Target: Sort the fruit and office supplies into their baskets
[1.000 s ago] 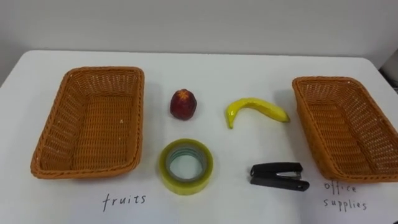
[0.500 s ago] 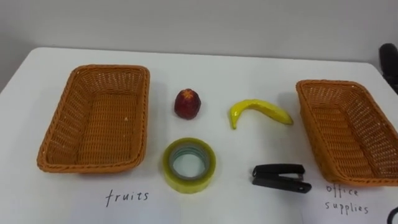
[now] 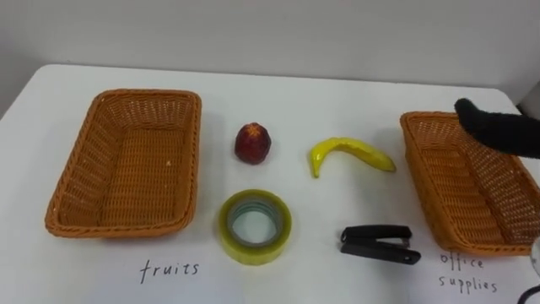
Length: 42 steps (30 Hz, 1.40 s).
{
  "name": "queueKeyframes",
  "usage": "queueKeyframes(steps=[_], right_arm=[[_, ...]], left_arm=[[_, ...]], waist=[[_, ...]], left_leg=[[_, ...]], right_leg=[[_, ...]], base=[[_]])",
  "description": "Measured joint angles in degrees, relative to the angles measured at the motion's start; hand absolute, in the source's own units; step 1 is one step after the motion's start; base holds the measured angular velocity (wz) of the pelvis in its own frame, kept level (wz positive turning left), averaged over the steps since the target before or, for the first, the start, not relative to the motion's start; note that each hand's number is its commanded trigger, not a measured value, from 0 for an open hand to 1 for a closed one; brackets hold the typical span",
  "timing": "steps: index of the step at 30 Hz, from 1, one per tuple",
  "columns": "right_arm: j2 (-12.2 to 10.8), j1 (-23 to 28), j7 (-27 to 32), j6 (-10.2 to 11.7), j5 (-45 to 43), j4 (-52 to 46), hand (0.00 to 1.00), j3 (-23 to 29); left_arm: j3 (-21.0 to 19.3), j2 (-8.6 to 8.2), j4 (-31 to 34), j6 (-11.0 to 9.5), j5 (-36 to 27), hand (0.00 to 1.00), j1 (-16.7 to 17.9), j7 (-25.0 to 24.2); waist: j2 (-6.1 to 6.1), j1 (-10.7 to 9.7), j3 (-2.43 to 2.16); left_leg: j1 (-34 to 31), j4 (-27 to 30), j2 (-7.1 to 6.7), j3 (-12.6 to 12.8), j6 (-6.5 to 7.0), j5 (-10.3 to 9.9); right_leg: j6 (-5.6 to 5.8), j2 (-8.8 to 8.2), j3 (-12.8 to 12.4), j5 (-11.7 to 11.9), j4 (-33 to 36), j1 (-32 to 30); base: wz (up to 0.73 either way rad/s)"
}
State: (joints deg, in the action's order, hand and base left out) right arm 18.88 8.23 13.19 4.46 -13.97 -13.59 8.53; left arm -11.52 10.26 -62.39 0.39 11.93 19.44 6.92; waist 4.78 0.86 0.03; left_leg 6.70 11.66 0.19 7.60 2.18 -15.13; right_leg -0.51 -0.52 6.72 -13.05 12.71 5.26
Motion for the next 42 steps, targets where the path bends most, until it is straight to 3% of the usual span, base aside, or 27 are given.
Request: queueKeyframes(steps=[4,8,12,16,42], right_arm=[[0.0,0.2,-5.8,-1.6,0.1,0.3,0.00,-2.6],[0.0,0.2,-10.6,-2.2,0.4,0.9,0.00,-2.9],[0.0,0.2,-16.2,-4.1,-0.7,1.6,0.00,-2.9],[0.0,0.2,-20.2,-4.6,-2.3,1.6,0.00,-2.9],[0.1,0.2,-33.6,-5.8,-7.2,1.7,0.00,-2.9]], left_arm=[[0.4,0.09,0.0,1.0,0.0,0.00,0.0,0.0],[0.6,0.20,0.1,1.4,0.0,0.00,0.0,-0.2],[0.6,0.23,0.1,1.8,0.1,0.00,-0.4,-0.2],[0.6,0.29,0.2,1.8,1.7,0.00,-1.0,-0.2],[1.8,1.20,0.5,1.8,2.2,0.00,-2.3,-0.5]], waist=[[0.00,0.0,0.02],[0.08,0.0,0.04],[0.12,0.3,0.03],[0.49,0.5,-0.21],[0.71,0.8,0.04]], left_leg=[[-0.1,0.1,0.01,-0.2,0.01,0.0],[-0.1,-0.3,0.03,-0.5,0.02,0.0],[-0.4,-0.3,0.03,-0.7,0.01,0.0],[-1.0,0.1,0.02,-0.8,0.01,0.0],[-1.1,0.1,-0.05,-1.6,0.02,0.0]], right_leg=[[0.03,-0.14,0.7,0.2,0.0,0.2],[0.02,-0.10,1.1,0.4,-0.1,0.4],[0.01,-0.08,1.3,0.4,-0.1,0.2],[0.01,-0.07,1.4,0.4,-0.2,-0.3],[0.16,-0.06,2.2,0.9,-2.0,0.7]], base=[[0.04],[0.05],[0.01],[0.00],[0.01]])
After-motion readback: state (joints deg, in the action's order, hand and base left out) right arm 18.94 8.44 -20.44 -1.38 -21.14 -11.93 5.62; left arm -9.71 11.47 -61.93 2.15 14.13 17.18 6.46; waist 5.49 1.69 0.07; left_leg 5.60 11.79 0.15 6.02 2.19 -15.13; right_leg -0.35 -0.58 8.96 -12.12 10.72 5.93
